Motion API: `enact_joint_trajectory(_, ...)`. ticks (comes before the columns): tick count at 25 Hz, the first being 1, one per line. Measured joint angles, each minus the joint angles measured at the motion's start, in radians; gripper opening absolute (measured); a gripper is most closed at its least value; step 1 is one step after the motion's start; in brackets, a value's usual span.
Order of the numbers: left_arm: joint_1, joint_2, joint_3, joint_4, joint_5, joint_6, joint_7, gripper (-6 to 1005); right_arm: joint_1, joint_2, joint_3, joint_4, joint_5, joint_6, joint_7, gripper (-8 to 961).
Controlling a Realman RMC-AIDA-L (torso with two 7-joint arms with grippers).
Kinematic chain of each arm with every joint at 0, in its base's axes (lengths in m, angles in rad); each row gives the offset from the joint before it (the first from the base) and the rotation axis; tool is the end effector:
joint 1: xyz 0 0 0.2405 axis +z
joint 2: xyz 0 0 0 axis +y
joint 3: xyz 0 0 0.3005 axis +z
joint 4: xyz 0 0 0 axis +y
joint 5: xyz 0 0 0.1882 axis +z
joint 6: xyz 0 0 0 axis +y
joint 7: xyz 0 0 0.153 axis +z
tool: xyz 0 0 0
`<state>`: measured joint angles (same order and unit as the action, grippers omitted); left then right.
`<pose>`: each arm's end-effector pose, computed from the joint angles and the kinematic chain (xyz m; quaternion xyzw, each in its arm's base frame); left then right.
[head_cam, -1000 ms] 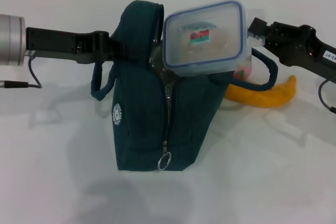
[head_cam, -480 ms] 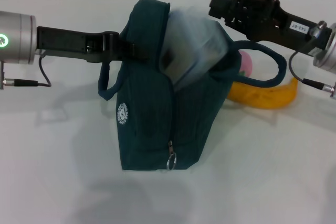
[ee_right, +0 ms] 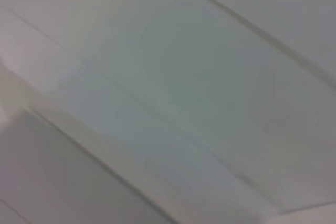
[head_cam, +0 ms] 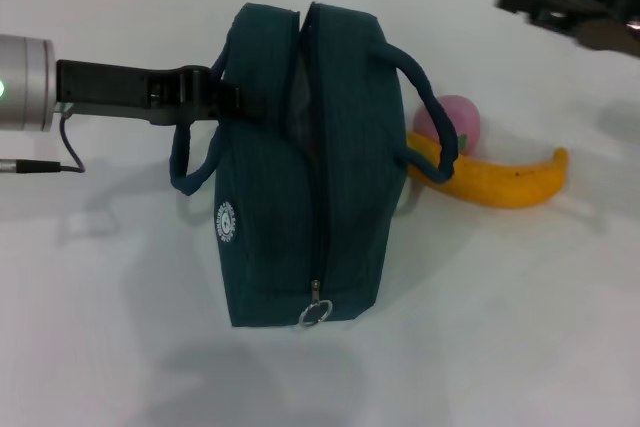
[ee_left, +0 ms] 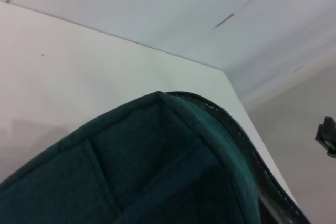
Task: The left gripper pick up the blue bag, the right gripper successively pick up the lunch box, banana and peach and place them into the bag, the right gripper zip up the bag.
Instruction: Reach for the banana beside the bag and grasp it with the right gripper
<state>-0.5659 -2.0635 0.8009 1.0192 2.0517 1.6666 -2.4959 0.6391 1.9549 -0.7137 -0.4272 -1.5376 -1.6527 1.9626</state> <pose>-0.2348 0.3548 0.0096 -0.8163 -0.5410 -0.2001 0.0308 0.2297 0.3774 0.0305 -0.7716 0.4379 0.4614 0.0020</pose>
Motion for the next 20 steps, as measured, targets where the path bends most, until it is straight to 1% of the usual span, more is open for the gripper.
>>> enact_joint_trajectory(2,0.003,0.001,0.0,-0.001,0.0,-0.005,0.002,30,-0.032,-0.049,-0.008,-0.051,-0.046,-0.001,-0.023,613)
enact_joint_trajectory(4,0.019,0.005,-0.001,-0.002,-0.001,-0.023,0.003,30,-0.049,-0.101,-0.018,-0.09,-0.119,0.007,-0.066,637)
enact_joint_trajectory(6,0.025,0.007,-0.007,-0.005,-0.001,-0.028,0.003,30,-0.052,-0.135,-0.023,-0.12,-0.199,0.018,-0.095,661)
enact_joint_trajectory(7,0.027,0.007,-0.009,-0.007,-0.002,-0.029,0.004,30,-0.051,-0.148,-0.025,-0.144,-0.254,0.025,-0.107,673)
enact_joint_trajectory(8,0.027,0.007,-0.011,-0.013,-0.002,-0.032,0.006,30,-0.049,-0.154,-0.025,-0.17,-0.293,0.03,-0.111,684)
enact_joint_trajectory(10,0.024,0.007,-0.012,-0.027,-0.005,-0.037,0.011,30,-0.036,-0.152,-0.031,-0.233,-0.388,0.042,-0.113,708)
enact_joint_trajectory(12,0.021,0.008,-0.012,-0.035,-0.005,-0.04,0.013,30,-0.014,-0.143,-0.053,-0.276,-0.459,0.051,-0.107,706)
enact_joint_trajectory(14,0.02,0.009,-0.012,-0.043,-0.005,-0.044,0.014,30,0.017,-0.132,-0.098,-0.311,-0.519,0.067,-0.091,704)
enact_joint_trajectory(18,0.02,0.01,-0.012,-0.045,-0.006,-0.05,0.016,30,0.107,-0.101,-0.226,-0.338,-0.636,0.119,-0.033,699)
enact_joint_trajectory(20,0.02,0.01,-0.012,-0.045,-0.006,-0.05,0.016,30,0.159,-0.081,-0.282,-0.345,-0.704,0.132,0.01,697)
